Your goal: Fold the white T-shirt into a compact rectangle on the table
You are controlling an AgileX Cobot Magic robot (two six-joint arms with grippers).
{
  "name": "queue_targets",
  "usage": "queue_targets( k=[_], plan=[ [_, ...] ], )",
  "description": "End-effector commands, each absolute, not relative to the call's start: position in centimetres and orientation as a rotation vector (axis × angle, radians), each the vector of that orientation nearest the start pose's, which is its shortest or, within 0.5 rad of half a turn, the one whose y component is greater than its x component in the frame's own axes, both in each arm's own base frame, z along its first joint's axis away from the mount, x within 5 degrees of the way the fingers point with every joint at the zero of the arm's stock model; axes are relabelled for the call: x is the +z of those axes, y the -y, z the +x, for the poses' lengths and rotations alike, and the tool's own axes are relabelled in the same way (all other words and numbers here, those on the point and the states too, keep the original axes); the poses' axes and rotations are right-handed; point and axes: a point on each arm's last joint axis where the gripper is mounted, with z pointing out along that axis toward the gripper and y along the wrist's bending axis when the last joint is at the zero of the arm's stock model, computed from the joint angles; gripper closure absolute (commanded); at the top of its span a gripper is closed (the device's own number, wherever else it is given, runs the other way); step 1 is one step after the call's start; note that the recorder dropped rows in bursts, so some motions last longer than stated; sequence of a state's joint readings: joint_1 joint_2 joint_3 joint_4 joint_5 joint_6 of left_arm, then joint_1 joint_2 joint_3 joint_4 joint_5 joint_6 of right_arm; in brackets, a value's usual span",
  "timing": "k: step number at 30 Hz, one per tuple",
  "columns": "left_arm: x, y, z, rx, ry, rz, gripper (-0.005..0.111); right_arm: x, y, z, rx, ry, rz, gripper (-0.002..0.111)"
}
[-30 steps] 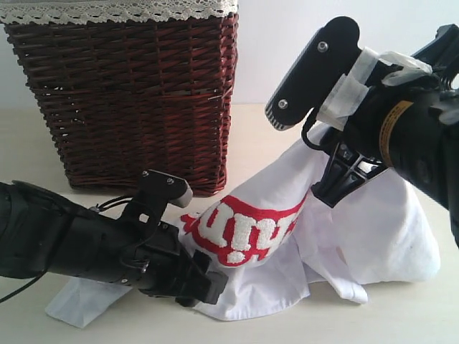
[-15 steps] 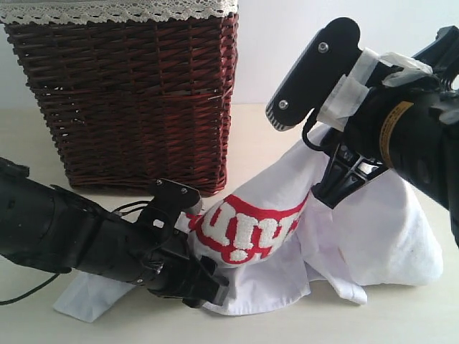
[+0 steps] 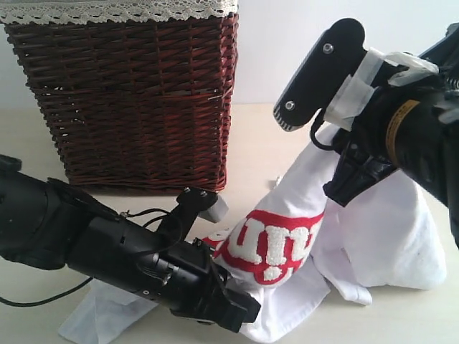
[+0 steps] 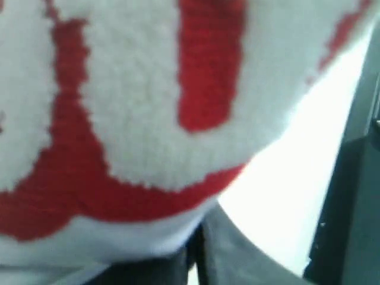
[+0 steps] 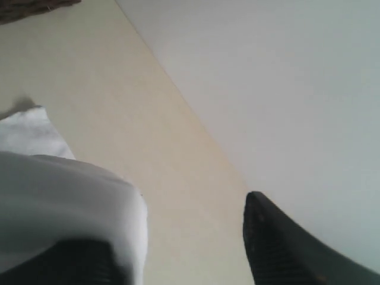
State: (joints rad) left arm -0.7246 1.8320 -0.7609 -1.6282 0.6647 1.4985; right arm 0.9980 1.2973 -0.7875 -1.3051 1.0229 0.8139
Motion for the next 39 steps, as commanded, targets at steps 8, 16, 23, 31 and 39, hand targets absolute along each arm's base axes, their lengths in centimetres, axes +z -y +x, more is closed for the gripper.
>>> queue_targets(
  k=[8, 16, 23, 31, 39],
  plan=[
    [21.4, 24.4, 16.1, -1.558, -2.079, 1.192, 0.106, 29.3, -13.9, 21.0, -0.48, -2.266, -0.653, 0.055],
    [22.3, 23.6, 16.0, -1.437, -2.115, 1.139, 0.106, 28.1, -11.5, 22.8, -0.344, -2.536, -0.623, 0.049],
    [22.1, 23.5, 16.2, -1.397, -2.124, 1.143, 0.106, 33.3, -12.5, 19.7, -0.108, -2.37, -0.817, 0.049],
    [21.9, 23.5, 16.8, -1.328, -2.146, 1.085, 0.106, 26.4, -13.6, 11.3, 0.265, -2.252, -1.302, 0.049],
    [22.3, 23.6, 17.0, -1.362, -2.132, 1.023, 0.106, 23.4, -15.7, 11.7, 0.305, -2.306, -1.304, 0.048]
  ],
)
